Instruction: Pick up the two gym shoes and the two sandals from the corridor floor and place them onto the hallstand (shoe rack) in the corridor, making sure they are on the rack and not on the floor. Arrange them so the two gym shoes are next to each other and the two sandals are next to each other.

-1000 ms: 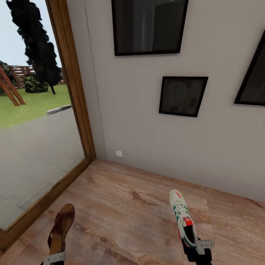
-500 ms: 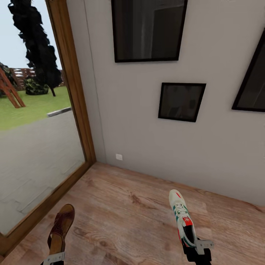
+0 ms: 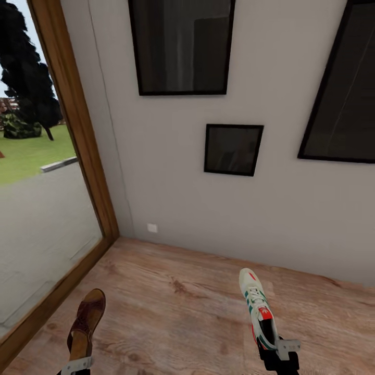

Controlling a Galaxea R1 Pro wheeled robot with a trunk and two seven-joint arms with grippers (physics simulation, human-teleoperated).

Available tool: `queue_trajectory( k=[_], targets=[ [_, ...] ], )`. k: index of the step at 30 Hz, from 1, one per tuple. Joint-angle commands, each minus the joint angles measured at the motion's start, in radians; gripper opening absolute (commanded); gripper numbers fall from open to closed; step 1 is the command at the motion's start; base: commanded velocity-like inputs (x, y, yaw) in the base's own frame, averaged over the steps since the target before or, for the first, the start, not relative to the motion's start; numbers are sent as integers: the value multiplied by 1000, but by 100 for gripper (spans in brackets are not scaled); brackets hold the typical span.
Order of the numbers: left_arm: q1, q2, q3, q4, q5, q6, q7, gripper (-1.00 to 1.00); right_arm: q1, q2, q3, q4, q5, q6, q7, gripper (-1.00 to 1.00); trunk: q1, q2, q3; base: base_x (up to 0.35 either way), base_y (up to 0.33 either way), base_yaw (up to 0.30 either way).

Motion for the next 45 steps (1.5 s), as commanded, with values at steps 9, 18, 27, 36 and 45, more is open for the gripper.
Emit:
queue_trajectory(
  k=[9, 18, 27, 36, 45],
  targets=[
    [-1, 2, 9, 0, -7, -4, -7, -100, -1, 0, -9, 1, 9, -3, 2, -100, -16, 28, 12, 0, 0, -265],
    [-1, 1, 8, -1, -8, -5, -8, -100, -1, -6, -11, 1, 8, -3, 2, -100, -16, 28, 15, 0, 0, -286],
    [-1, 1, 9, -1, -7, -5, -8, -100, -1, -13, -14, 1, -5, -3, 1, -100, 15, -28, -6, 0, 0, -292],
    [-1, 0, 6, 0, -8, -5, -8, -100, -1, -13, -14, 1, -64, -3, 1, -100, 50, -91, -29, 0, 0, -292],
    [-1, 0, 5, 0, -8, -4, -8, -100, -1, -14, -14, 1, -127, -3, 0, -100, 76, -140, -46, 0, 0, -292]
  ],
)
